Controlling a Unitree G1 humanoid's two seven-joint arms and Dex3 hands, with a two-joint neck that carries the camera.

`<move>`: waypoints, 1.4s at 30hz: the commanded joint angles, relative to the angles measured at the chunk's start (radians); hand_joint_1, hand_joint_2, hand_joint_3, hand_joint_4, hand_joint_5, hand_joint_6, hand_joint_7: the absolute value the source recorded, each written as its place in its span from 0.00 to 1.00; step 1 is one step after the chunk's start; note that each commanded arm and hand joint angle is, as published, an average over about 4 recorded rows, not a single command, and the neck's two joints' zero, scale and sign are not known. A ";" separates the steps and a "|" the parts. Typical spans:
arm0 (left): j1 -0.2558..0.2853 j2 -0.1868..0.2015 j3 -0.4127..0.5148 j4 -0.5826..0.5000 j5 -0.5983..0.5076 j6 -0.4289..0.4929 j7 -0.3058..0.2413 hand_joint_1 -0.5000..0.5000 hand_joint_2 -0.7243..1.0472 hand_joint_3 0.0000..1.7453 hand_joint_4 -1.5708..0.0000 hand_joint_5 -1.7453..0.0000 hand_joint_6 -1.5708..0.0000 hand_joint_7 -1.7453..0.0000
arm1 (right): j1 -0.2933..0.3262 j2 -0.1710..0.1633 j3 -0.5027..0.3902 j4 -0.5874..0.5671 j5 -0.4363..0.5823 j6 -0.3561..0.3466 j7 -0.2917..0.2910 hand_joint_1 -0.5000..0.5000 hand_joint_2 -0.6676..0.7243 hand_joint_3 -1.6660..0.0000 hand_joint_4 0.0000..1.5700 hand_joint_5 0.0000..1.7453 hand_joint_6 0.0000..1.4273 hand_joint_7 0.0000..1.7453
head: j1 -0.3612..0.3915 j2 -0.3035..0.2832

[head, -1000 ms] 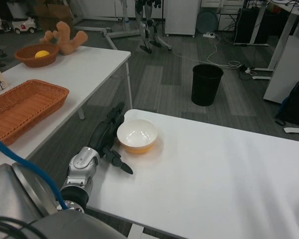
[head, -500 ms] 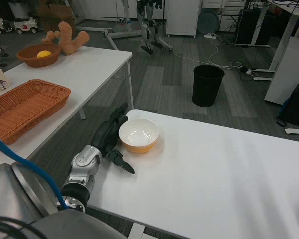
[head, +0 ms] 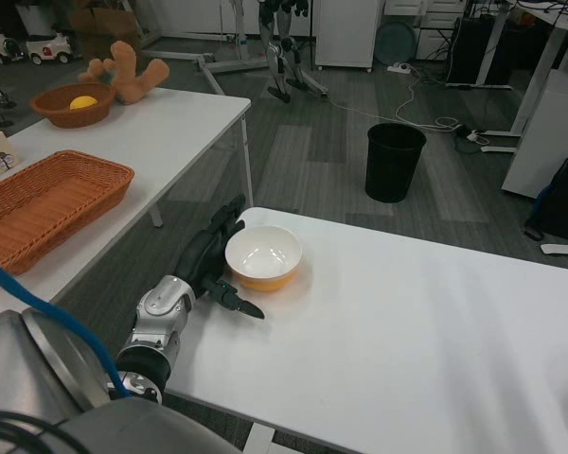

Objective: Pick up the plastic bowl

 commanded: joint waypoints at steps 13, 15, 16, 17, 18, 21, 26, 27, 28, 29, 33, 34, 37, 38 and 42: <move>-0.007 0.024 -0.025 0.013 -0.048 -0.020 0.031 0.00 0.75 0.00 1.00 0.81 1.00 1.00 | 0.026 -0.006 -0.003 -0.034 0.013 -0.009 -0.002 0.04 0.77 1.00 0.00 0.00 0.00 0.00 | 0.002 -0.001; -0.012 0.024 -0.036 0.022 -0.042 -0.020 0.031 0.00 0.76 0.00 1.00 0.82 1.00 1.00 | 0.026 -0.006 -0.002 -0.033 0.013 -0.009 -0.002 0.04 0.77 1.00 0.00 0.00 0.00 0.00 | 0.000 0.000; -0.014 0.024 -0.040 0.026 -0.038 -0.020 0.031 0.00 0.78 0.00 1.00 0.82 1.00 1.00 | 0.026 -0.006 -0.002 -0.033 0.013 -0.009 -0.002 0.04 0.77 1.00 0.00 0.00 0.00 0.00 | -0.002 -0.001; -0.014 0.024 -0.042 0.029 -0.033 -0.019 0.031 0.00 0.79 0.01 1.00 0.81 1.00 1.00 | 0.026 -0.006 -0.002 -0.033 0.013 -0.009 -0.002 0.04 0.77 1.00 0.00 0.00 0.00 0.00 | -0.003 -0.001; -0.014 0.024 -0.043 0.033 -0.026 -0.019 0.030 0.00 0.80 0.01 1.00 0.81 1.00 1.00 | 0.027 -0.006 -0.002 -0.033 0.013 -0.009 -0.002 0.04 0.77 1.00 0.00 0.00 0.00 0.00 | -0.003 -0.003; -0.014 0.024 -0.046 0.045 -0.014 -0.018 0.029 0.00 0.80 0.01 1.00 0.81 1.00 1.00 | 0.030 -0.005 -0.003 -0.033 0.013 -0.009 -0.002 0.04 0.77 1.00 0.00 0.00 0.00 0.00 | -0.005 -0.006; -0.014 0.025 -0.049 0.050 0.007 -0.018 0.029 0.00 0.85 0.05 1.00 0.75 1.00 0.96 | 0.035 -0.005 -0.004 -0.034 0.014 -0.009 -0.002 0.04 0.77 1.00 0.00 0.00 0.00 0.00 | -0.005 -0.010; -0.014 0.026 -0.049 0.050 0.010 -0.018 0.029 0.00 0.85 0.05 1.00 0.74 1.00 0.96 | 0.035 -0.005 -0.003 -0.035 0.014 -0.009 -0.003 0.04 0.77 1.00 0.00 0.00 0.00 0.00 | -0.005 -0.012; -0.013 0.027 -0.050 0.050 0.013 -0.018 0.028 0.00 0.85 0.05 1.00 0.72 1.00 0.96 | 0.036 -0.005 -0.003 -0.035 0.014 -0.009 -0.003 0.04 0.77 1.00 0.00 0.00 0.00 0.00 | -0.005 -0.011; -0.013 0.027 -0.050 0.050 0.016 -0.018 0.027 0.00 0.85 0.05 1.00 0.71 1.00 0.96 | 0.036 -0.005 -0.002 -0.035 0.015 -0.009 -0.003 0.04 0.77 1.00 0.00 0.00 0.00 0.00 | -0.005 -0.011; -0.012 0.028 -0.052 0.048 0.055 -0.018 0.022 0.00 0.94 0.05 1.00 0.63 1.00 0.96 | 0.038 -0.005 -0.002 -0.036 0.015 -0.010 -0.002 0.04 0.77 1.00 0.00 0.00 0.00 0.00 | -0.004 -0.014; -0.012 0.030 -0.055 0.048 0.061 -0.018 0.021 0.00 0.95 0.05 1.00 0.62 1.00 0.96 | 0.038 -0.005 -0.002 -0.036 0.015 -0.010 -0.002 0.04 0.77 1.00 0.00 0.00 0.00 0.00 | -0.004 -0.014; -0.011 0.033 -0.065 0.048 0.072 -0.018 0.017 0.00 0.99 0.06 1.00 0.57 1.00 0.96 | 0.039 -0.005 -0.002 -0.037 0.017 -0.010 -0.002 0.04 0.77 1.00 0.00 0.00 0.00 0.00 | -0.002 -0.016; -0.010 0.034 -0.067 0.048 0.073 -0.018 0.017 0.00 1.00 0.07 1.00 0.56 1.00 0.96 | 0.039 -0.005 -0.001 -0.038 0.018 -0.010 -0.002 0.04 0.77 1.00 0.00 0.00 0.00 0.00 | -0.002 -0.017; -0.008 0.040 -0.071 0.048 0.103 -0.020 0.013 0.00 1.00 0.14 1.00 0.53 1.00 0.96 | 0.040 -0.005 0.002 -0.040 0.019 -0.010 -0.002 0.04 0.78 1.00 0.00 0.00 0.00 0.00 | -0.004 -0.018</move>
